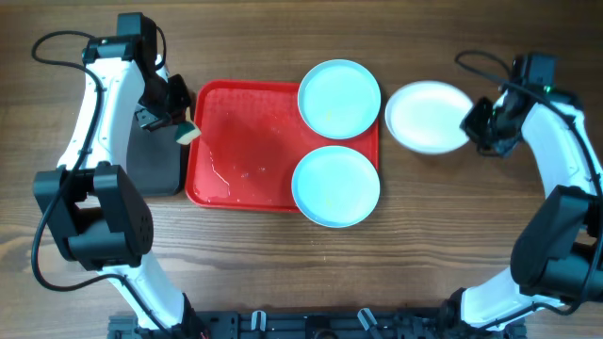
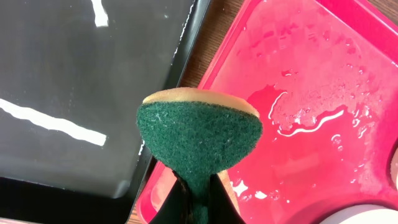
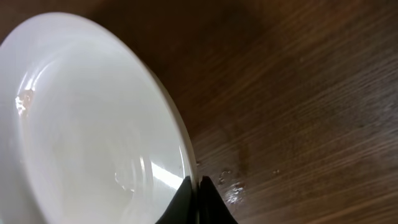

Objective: Clean dirty plates on tray and stack at the side
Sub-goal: 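Move the right gripper to the next white plate and drag it to tray center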

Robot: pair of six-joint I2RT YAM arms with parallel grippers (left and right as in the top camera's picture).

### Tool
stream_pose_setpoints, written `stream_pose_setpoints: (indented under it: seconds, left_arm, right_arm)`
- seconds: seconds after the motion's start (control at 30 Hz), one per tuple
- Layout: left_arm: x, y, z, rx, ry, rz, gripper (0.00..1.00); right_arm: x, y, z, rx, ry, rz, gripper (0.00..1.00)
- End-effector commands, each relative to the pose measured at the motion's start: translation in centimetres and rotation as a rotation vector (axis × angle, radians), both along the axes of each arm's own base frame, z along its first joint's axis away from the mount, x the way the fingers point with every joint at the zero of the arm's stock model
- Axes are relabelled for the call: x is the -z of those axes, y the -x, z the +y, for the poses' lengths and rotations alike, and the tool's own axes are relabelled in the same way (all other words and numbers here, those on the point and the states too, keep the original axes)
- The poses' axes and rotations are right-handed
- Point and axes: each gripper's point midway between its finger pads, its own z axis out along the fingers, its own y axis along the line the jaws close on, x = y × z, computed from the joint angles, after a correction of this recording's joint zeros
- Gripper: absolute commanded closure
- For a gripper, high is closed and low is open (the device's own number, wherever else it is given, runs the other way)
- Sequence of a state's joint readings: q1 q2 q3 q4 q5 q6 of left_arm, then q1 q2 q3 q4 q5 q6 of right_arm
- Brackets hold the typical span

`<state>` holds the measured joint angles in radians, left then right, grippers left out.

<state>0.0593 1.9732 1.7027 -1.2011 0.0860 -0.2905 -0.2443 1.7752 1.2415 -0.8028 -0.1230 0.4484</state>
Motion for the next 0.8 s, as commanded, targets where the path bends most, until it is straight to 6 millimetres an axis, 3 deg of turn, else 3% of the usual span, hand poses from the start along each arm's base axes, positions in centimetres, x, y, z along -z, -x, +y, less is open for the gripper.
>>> stream_pose_setpoints:
  seconds: [0.0, 0.23, 0.27, 0.33, 0.37, 0.4, 0.57, 0.67, 0.77]
  left_arm:
    - [-0.2, -0.3, -0.2, -0.007, 0.019, -0.009, 0.96]
    - [-0.2, -0.3, -0.2, -0.007, 0.019, -0.009, 0.96]
    - [-0.2, -0.3, -0.2, -0.006, 0.022, -0.009, 0.96]
    - [-0.3, -0.3, -0.5, -0.005, 0.037, -0.01, 0.96]
    - [-0.3, -0.3, -0.6, -0.004, 0.045, -0.01, 0.96]
    - [-0.3, -0.3, -0.7, -0.004, 0.049, -0.01, 0.96]
    - [-0.3, -0.3, -0.8, -0.003, 0.052, -0.011, 0.96]
    - [-0.3, -0.3, -1.1, 0.006, 0.052, -0.011, 0.96]
    - [-0.3, -0.5, -1.9, 0.027, 0.051, -0.016, 0.96]
  right_arm:
    - [2.0, 1.6, -0.6, 0.025, -0.003, 0.021, 0.96]
    - [3.0, 2.1, -3.3, 0.127, 0.084, 0.019, 0.95]
    - [2.9, 1.7, -3.3, 0.125, 0.082, 0.007, 0.9]
    - [2.2, 0.9, -2.2, 0.073, 0.023, -0.026, 0.7]
    - [1.6, 0.2, -0.7, -0.012, -0.046, -0.059, 0.59]
    - [0.9, 0.0, 0.1, -0.05, -0.09, -0.071, 0.54]
    - [-1.8, 0.2, 1.2, -0.127, -0.117, -0.05, 0.54]
    - [-3.8, 0.3, 3.6, -0.232, -0.155, -0.071, 0.54]
    - [-5.4, 0.8, 7.3, -0.346, -0.228, -0.103, 0.54]
